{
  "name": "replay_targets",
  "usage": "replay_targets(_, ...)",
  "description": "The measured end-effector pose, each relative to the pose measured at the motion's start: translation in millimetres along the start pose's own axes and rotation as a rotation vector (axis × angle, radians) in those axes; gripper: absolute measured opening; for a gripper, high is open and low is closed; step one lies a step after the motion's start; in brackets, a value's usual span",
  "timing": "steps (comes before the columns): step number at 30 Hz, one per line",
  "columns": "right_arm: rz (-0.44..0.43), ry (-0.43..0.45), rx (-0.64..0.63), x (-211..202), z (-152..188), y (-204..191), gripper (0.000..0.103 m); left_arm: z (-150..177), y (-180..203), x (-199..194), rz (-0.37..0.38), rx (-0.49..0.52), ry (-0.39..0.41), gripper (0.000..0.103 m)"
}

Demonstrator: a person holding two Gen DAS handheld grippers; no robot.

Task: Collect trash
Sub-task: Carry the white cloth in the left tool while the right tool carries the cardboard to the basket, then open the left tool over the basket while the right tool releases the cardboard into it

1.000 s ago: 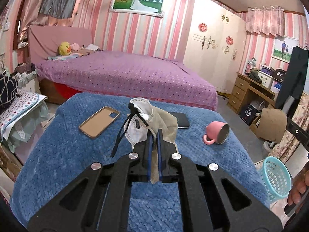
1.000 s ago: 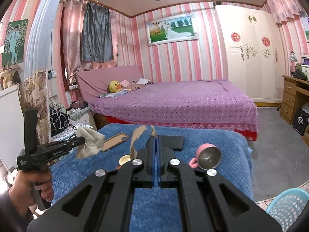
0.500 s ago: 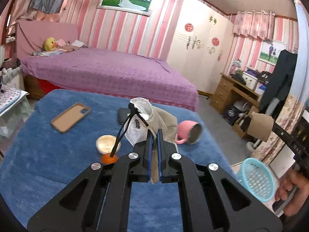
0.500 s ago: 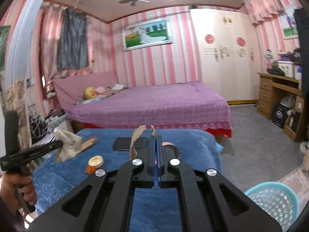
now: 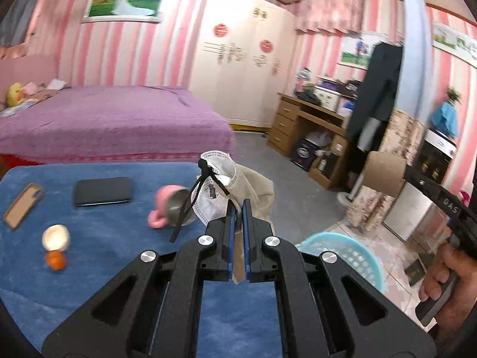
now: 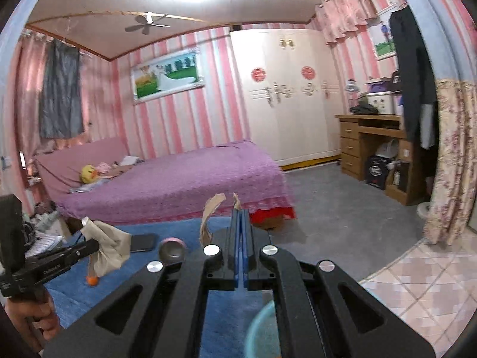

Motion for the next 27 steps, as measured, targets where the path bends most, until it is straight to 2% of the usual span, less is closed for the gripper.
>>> replay_targets(6,0.014,0.011,0.043,-11,-3,31,0.001,11,59,32,0.087,0.054,-0.053,0.003)
replay_targets(12,0.045,0.009,0.071,-14,-3,52,0.001,28,103,59,0.139,0.088,-0.118,0.003)
replay_targets(22,0.059,0.014,0.081,-19,-3,62,0.001,33,155,86,0.167,0.157,-0.167,0.004)
replay_targets(25,0.061,0.020,0.095,-22,-1,64,0.001,33,162,90,0.170,0.164,-0.181,0.006)
replay_targets(27,0.060,0.021,0.097,-23,0,67,0.001,34,165,91,0.161,0.172,-0.175,0.012)
Point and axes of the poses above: each gripper's, at about its wrist camera, not at the fingertips, and x roughly the way its jaws point, y to its right, z to its underside, the point moved 1 cm from there along x, roughly the way its jaws point, and after that the axes turned 2 degrees about -y, right-handed, at the moved point
